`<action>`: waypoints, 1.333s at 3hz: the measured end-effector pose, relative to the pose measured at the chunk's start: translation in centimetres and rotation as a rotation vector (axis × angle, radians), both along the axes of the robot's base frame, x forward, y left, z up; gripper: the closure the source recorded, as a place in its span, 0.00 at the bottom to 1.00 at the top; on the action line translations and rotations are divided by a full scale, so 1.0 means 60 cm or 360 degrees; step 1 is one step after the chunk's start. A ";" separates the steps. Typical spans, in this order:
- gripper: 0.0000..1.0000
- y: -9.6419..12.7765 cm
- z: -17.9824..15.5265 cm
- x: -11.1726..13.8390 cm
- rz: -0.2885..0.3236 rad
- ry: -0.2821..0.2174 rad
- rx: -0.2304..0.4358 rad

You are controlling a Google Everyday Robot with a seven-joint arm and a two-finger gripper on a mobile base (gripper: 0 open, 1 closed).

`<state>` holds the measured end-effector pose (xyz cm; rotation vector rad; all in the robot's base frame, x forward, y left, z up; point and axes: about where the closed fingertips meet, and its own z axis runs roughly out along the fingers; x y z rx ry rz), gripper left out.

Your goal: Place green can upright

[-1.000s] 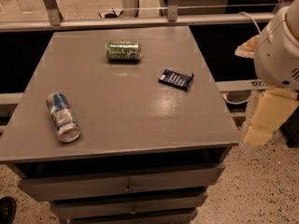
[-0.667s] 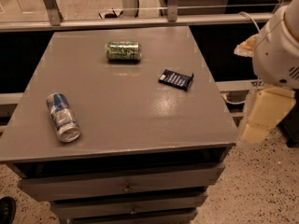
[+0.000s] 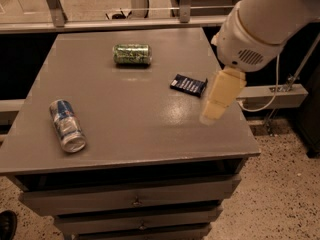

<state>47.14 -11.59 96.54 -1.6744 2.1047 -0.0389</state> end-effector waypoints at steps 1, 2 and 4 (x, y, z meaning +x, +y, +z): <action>0.00 0.105 -0.002 0.093 0.0014 -0.0005 0.0150; 0.00 0.105 -0.002 0.093 0.0014 -0.0005 0.0150; 0.00 0.172 -0.020 0.196 -0.0074 -0.0094 0.0414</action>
Offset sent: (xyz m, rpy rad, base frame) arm 0.0403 0.0384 -0.0040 0.0635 -0.0006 -0.0039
